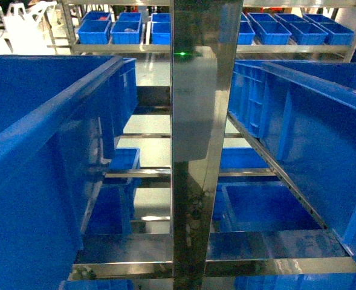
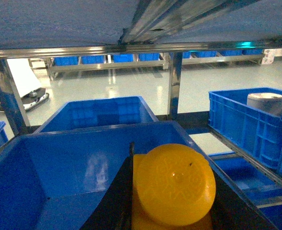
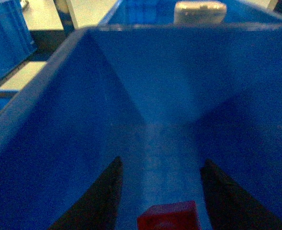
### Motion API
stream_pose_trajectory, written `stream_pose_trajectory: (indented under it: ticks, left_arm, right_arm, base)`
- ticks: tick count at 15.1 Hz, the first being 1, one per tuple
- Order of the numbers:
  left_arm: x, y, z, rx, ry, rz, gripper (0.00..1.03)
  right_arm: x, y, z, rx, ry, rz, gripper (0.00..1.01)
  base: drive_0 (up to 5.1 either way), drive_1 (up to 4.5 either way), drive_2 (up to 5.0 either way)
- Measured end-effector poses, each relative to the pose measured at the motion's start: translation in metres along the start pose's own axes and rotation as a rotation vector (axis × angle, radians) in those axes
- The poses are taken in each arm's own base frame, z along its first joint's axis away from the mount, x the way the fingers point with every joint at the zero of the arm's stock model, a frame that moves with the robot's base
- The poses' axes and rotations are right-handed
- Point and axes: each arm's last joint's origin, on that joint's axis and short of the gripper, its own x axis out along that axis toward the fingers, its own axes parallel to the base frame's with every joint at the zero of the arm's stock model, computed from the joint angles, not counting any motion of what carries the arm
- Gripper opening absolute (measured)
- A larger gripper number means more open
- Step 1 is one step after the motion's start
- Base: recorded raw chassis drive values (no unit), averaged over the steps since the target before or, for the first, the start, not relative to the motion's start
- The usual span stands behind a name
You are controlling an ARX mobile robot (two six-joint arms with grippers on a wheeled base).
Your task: Sort and place red and yellow blocks in left bins
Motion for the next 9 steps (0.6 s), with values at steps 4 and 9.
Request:
stream_pose_trajectory:
  ticks: [4, 9]
  left_arm:
    - [0.0, 0.0, 0.0, 0.0, 0.0, 0.0, 0.26]
    - [0.0, 0.0, 0.0, 0.0, 0.0, 0.0, 0.26]
  right_arm:
    - [-0.041, 0.011, 0.013, -0.026, -0.138, 0.012, 0.87]
    - [-0.103, 0.018, 0.019, -0.027, -0.182, 0.065, 0.98]
  base:
    - [0.0, 0.0, 0.0]
    - [0.0, 0.0, 0.0]
